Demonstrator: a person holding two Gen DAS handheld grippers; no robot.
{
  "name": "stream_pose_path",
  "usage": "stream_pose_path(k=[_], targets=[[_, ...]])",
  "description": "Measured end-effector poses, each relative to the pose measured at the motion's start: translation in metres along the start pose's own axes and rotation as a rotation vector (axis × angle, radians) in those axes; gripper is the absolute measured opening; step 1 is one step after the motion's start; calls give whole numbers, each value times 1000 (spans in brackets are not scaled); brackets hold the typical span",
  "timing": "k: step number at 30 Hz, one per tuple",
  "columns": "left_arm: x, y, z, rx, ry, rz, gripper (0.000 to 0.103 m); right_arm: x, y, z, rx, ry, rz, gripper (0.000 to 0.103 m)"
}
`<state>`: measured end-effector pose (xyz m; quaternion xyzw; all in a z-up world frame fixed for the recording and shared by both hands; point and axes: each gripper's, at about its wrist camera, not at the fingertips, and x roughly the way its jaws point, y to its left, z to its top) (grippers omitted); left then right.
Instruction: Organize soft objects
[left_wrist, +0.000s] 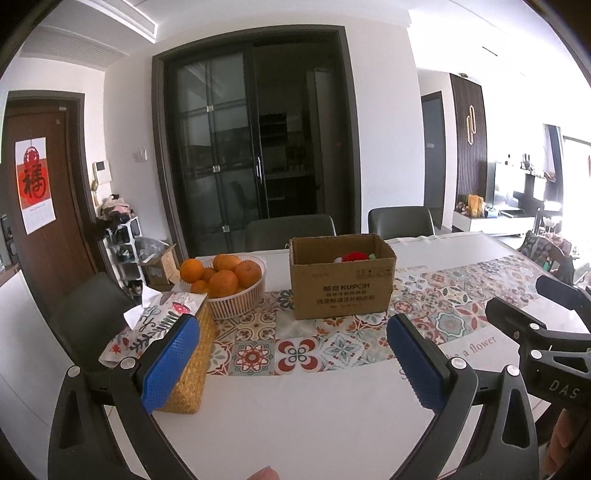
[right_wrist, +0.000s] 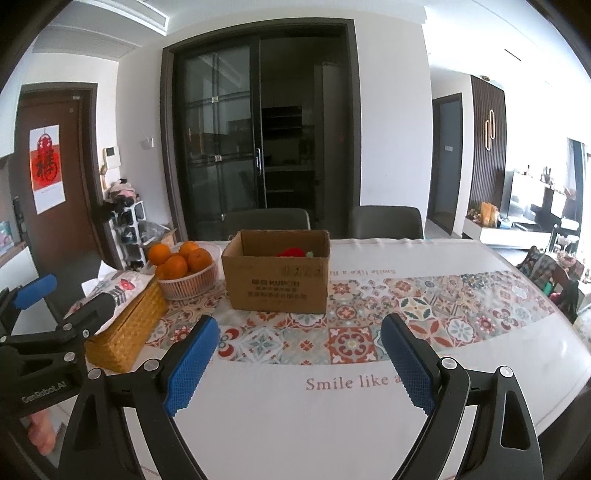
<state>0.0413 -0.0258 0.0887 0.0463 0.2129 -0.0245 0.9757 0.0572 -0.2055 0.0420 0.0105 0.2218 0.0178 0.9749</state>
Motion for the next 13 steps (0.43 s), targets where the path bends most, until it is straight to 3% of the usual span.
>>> stream_pose_path(k=[13], targets=[[-5, 1, -6, -11, -1, 0, 103, -4, 0, -5, 3, 3, 8, 91]])
